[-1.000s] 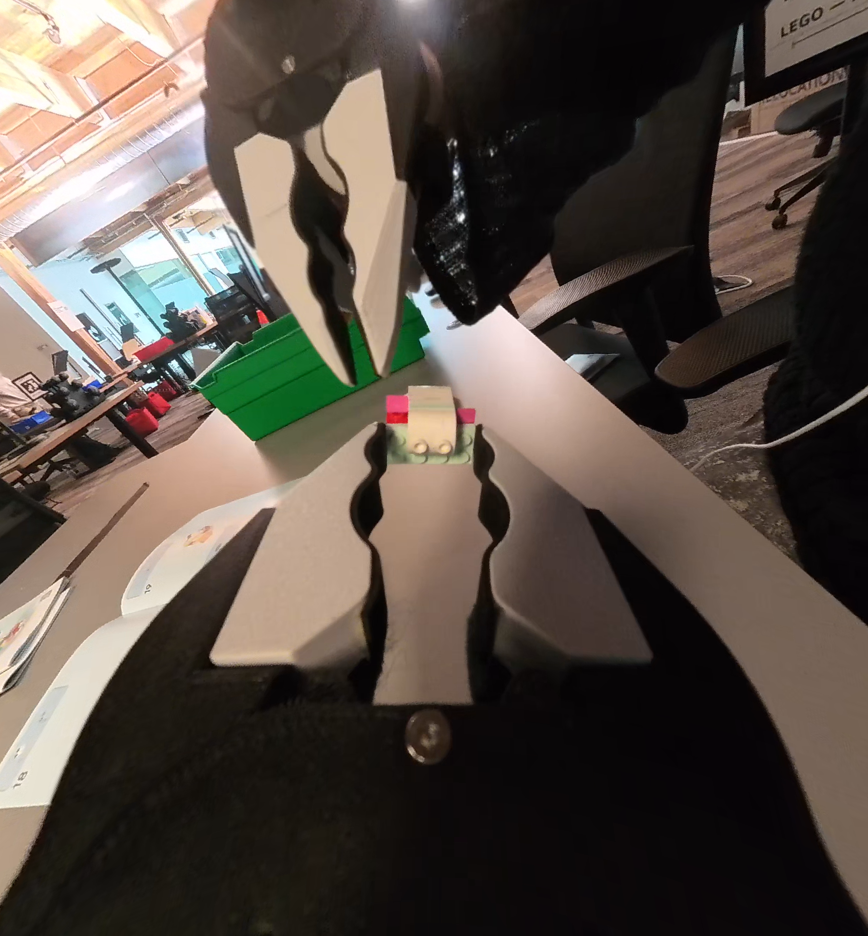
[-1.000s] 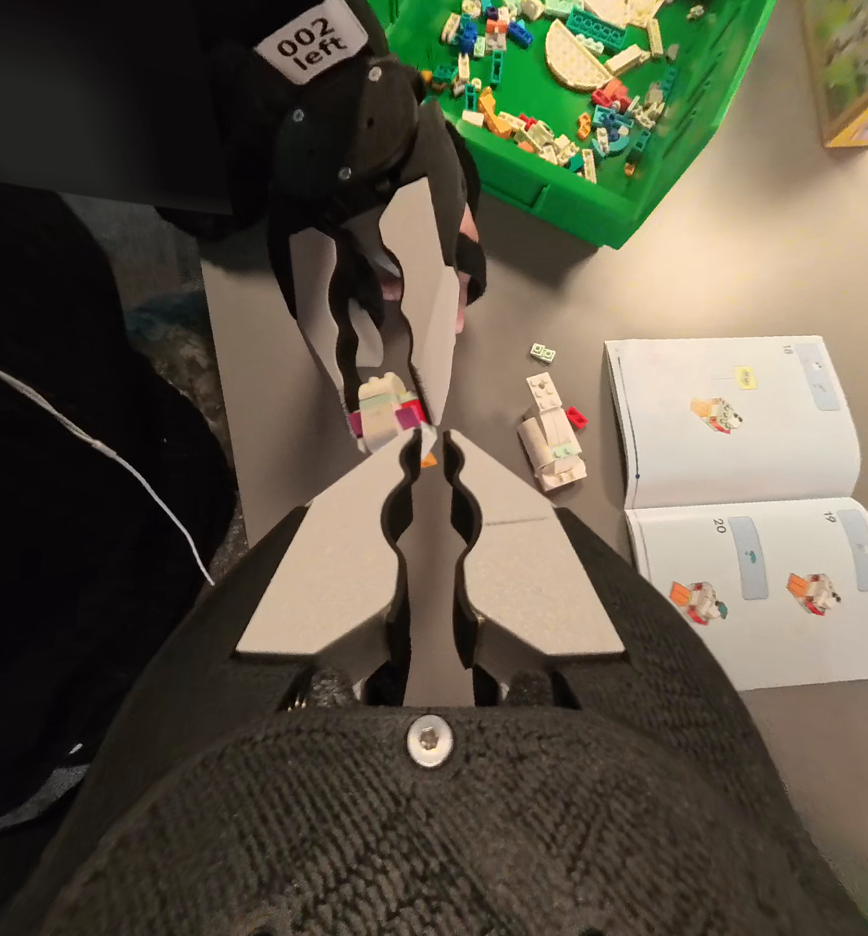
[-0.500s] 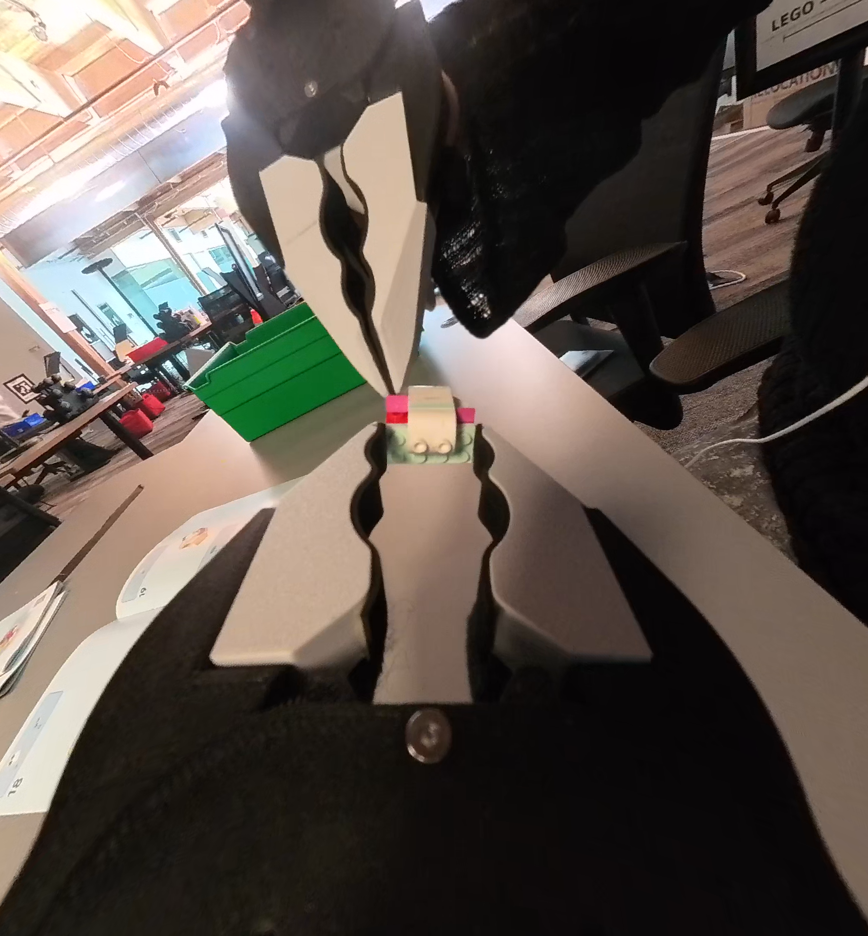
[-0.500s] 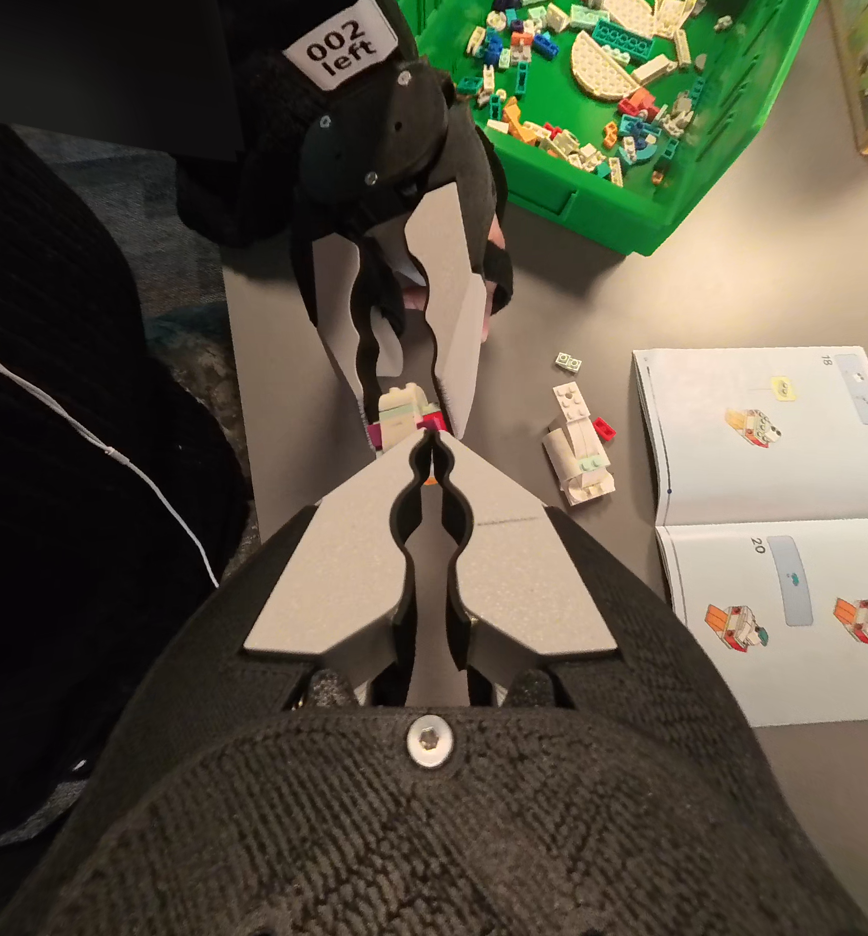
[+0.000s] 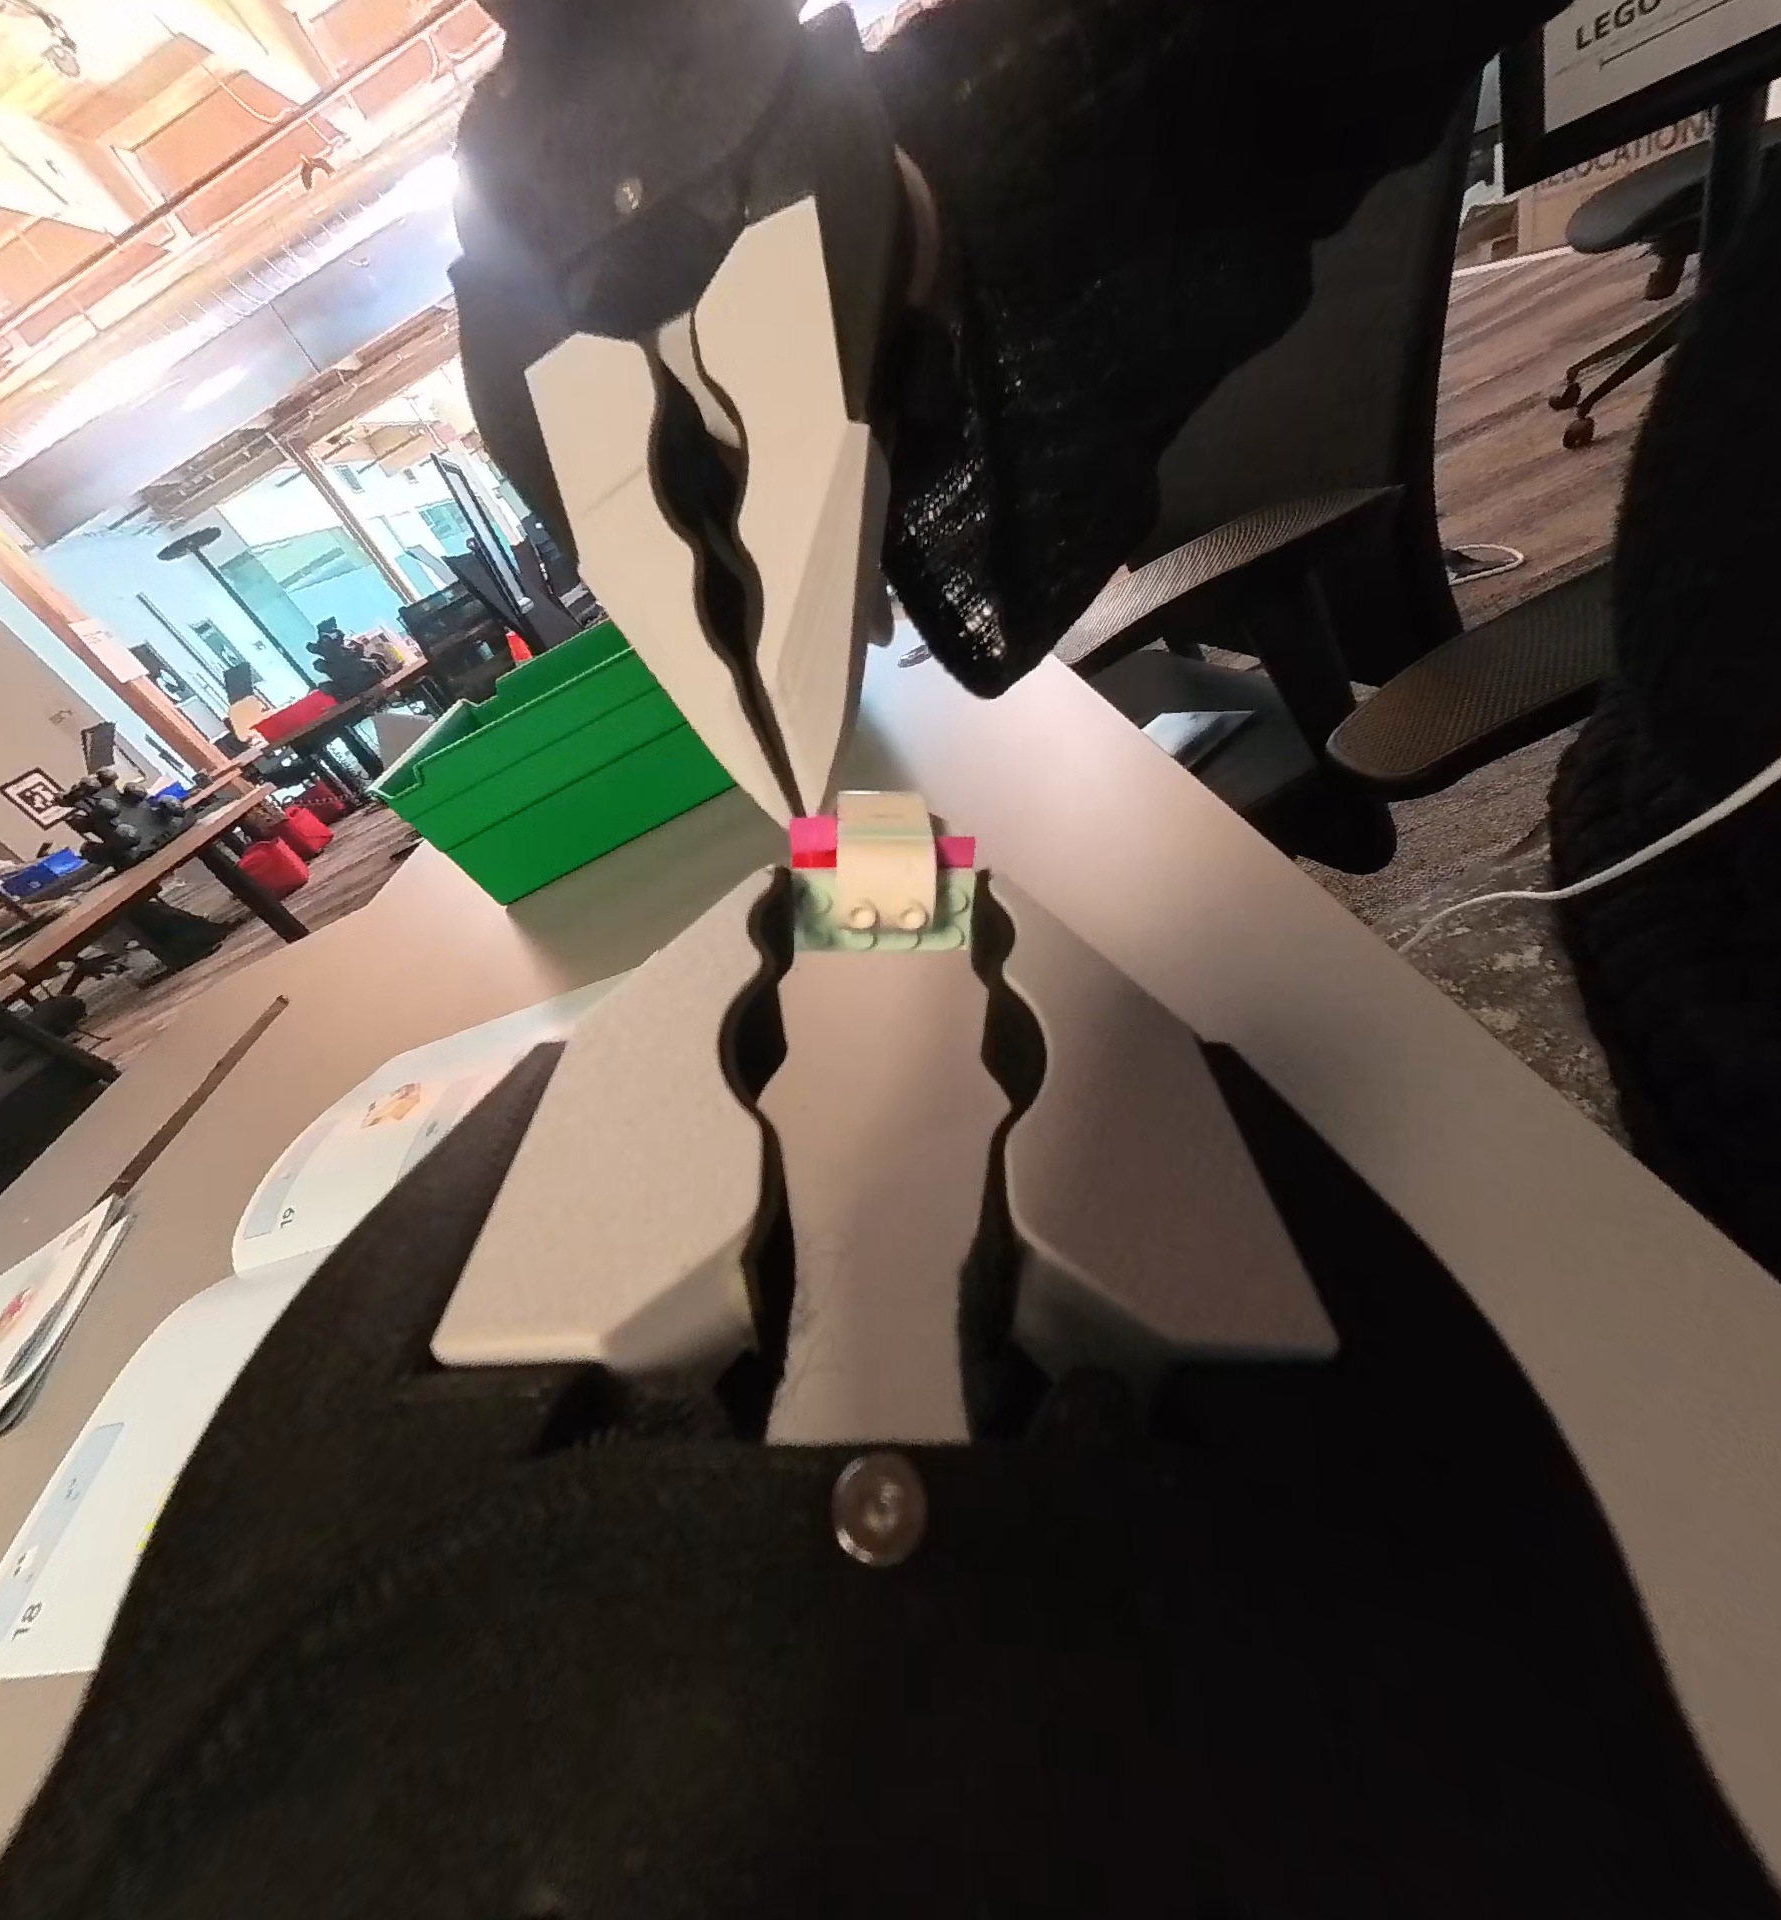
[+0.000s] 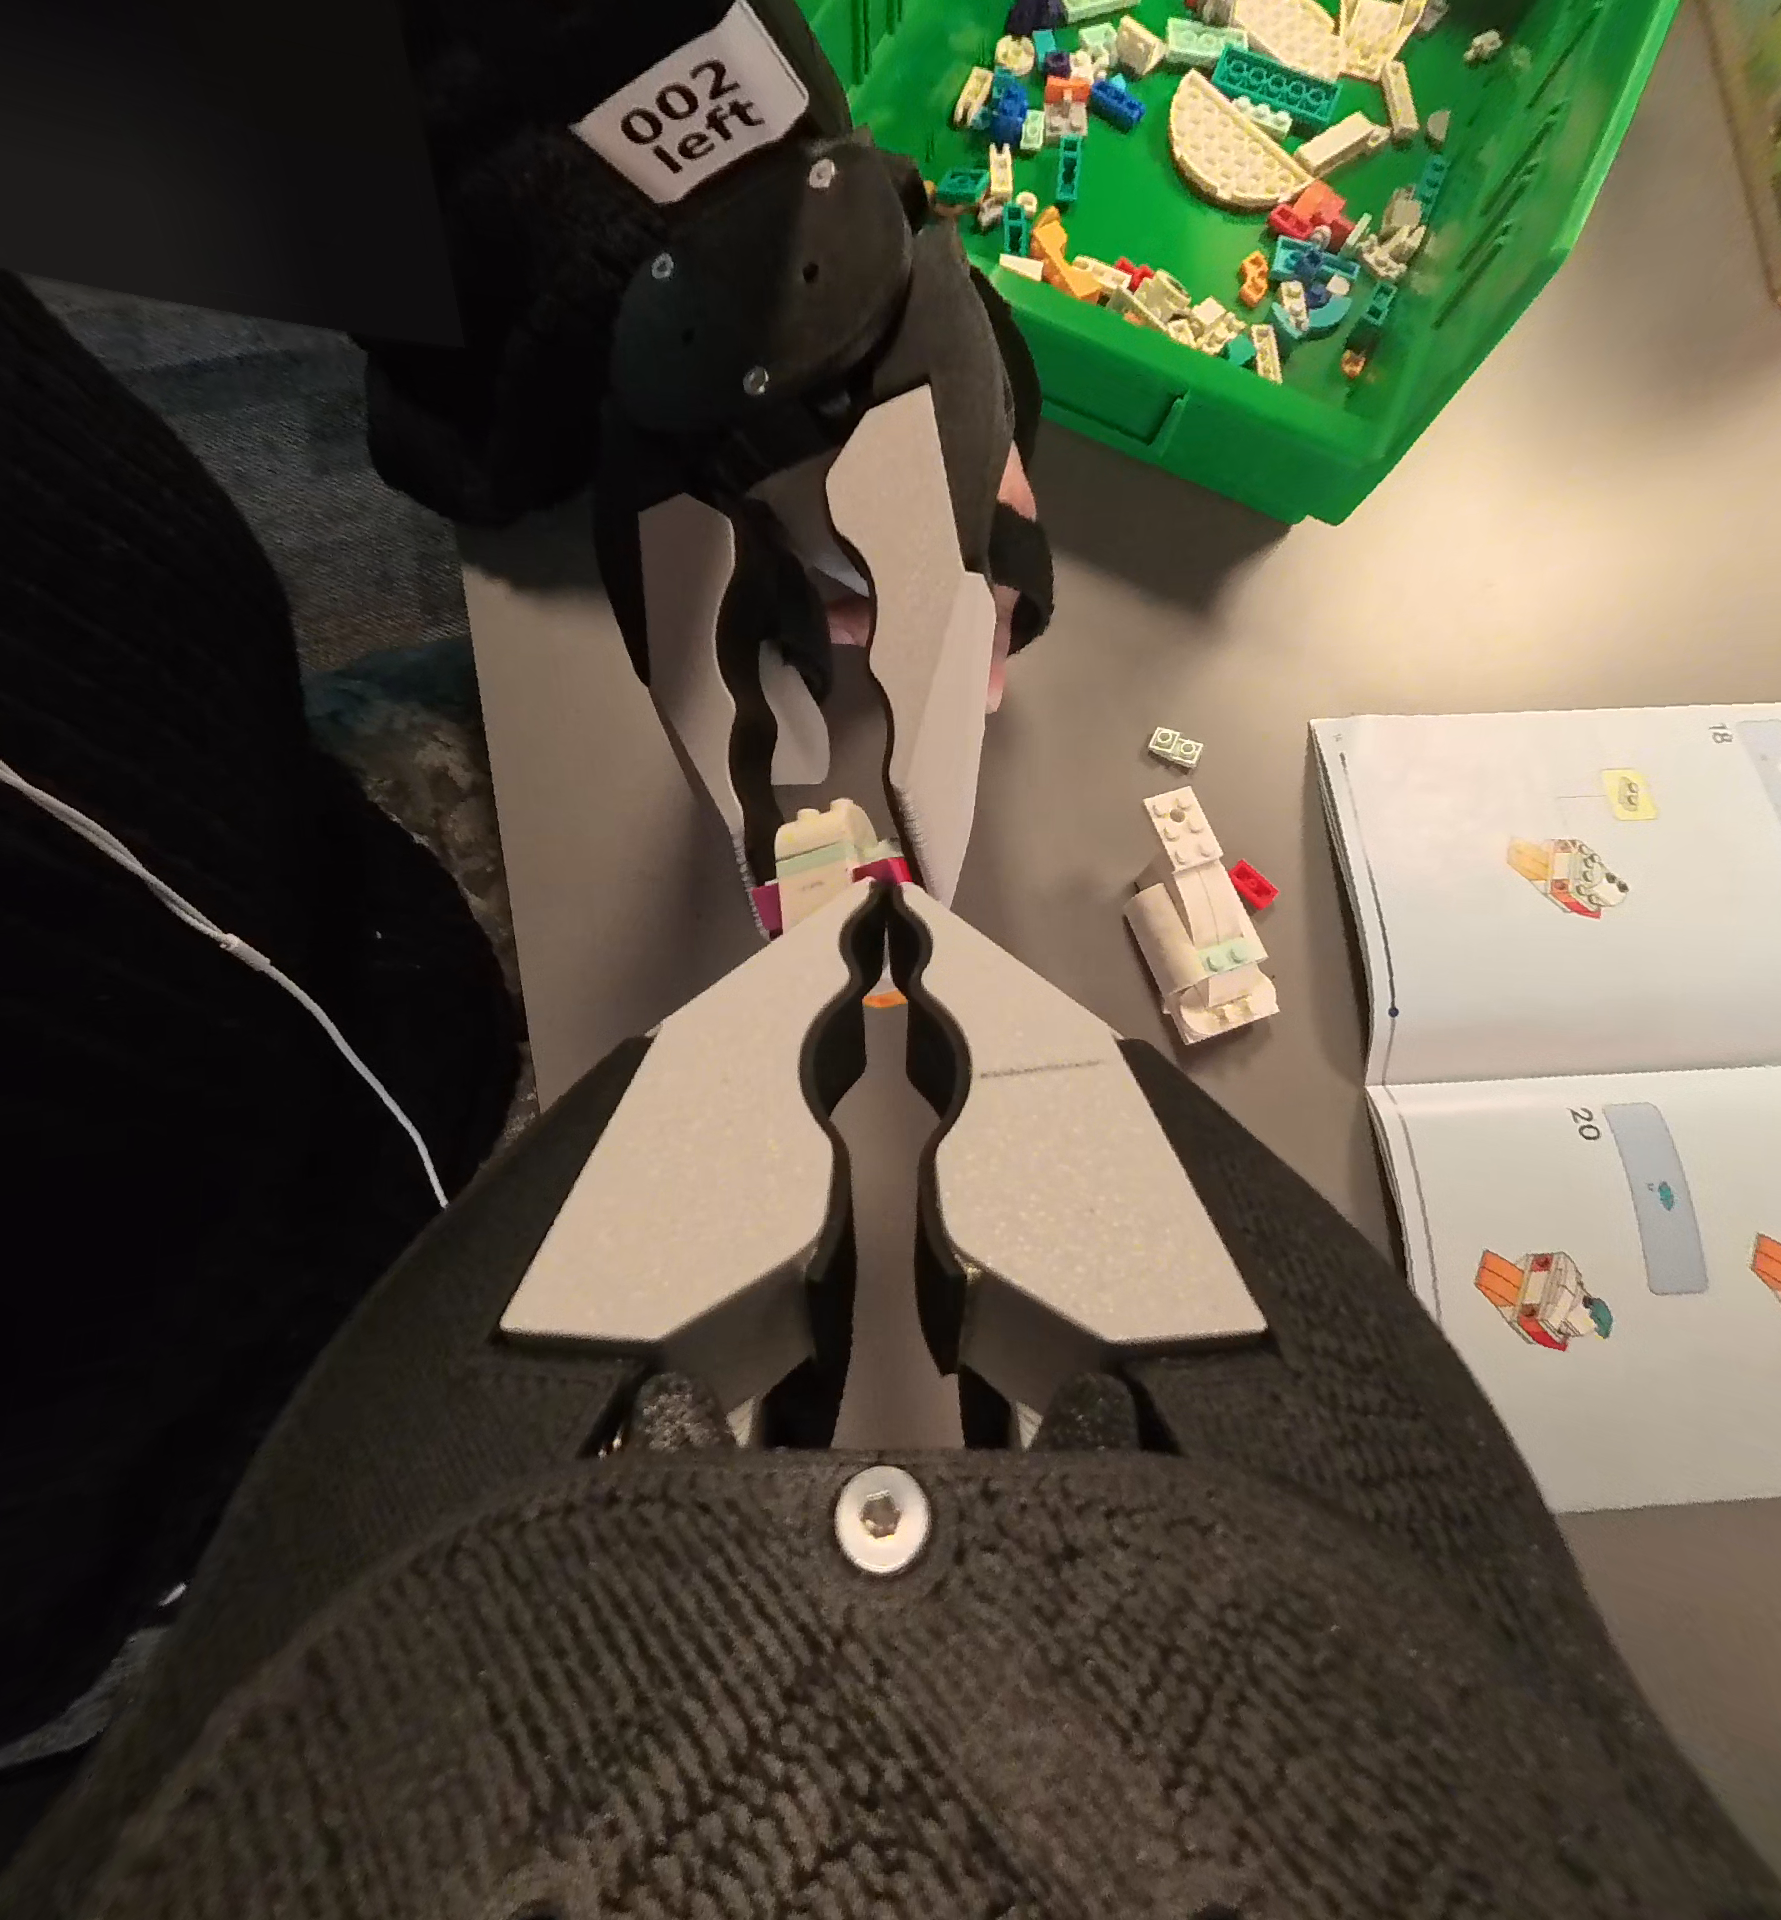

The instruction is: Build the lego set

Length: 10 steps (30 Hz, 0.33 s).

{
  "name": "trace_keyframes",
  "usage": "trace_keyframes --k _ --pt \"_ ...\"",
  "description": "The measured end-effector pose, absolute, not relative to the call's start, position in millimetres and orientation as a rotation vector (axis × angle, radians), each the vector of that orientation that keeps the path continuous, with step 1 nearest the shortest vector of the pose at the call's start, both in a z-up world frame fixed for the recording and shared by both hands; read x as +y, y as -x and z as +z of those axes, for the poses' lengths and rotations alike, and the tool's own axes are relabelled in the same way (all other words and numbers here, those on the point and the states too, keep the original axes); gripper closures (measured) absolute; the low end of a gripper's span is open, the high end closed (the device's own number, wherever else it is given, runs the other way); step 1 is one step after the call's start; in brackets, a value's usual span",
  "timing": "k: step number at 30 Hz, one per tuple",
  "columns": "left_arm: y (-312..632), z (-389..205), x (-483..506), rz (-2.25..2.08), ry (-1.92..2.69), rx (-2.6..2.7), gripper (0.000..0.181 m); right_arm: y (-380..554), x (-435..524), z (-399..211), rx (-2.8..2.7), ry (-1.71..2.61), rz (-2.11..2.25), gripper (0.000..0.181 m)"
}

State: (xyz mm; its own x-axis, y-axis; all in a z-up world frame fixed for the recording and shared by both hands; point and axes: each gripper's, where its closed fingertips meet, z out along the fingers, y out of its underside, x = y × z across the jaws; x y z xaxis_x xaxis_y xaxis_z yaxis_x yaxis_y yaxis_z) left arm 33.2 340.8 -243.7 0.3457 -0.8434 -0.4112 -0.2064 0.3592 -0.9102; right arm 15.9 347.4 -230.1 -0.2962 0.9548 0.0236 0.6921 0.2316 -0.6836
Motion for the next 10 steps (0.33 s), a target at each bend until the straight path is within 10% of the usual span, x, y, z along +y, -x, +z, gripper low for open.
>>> trace_keyframes --k 1,10 --pt "-33.4 -244.0 340.7 -0.562 1.160 1.177 0.148 -15.9 347.4 -230.4 -2.069 1.512 0.800 0.181" --pt "-31.5 -240.1 341.9 -0.555 1.149 1.156 0.148 -17.0 353.1 -221.0 -1.939 1.607 0.930 0.172"
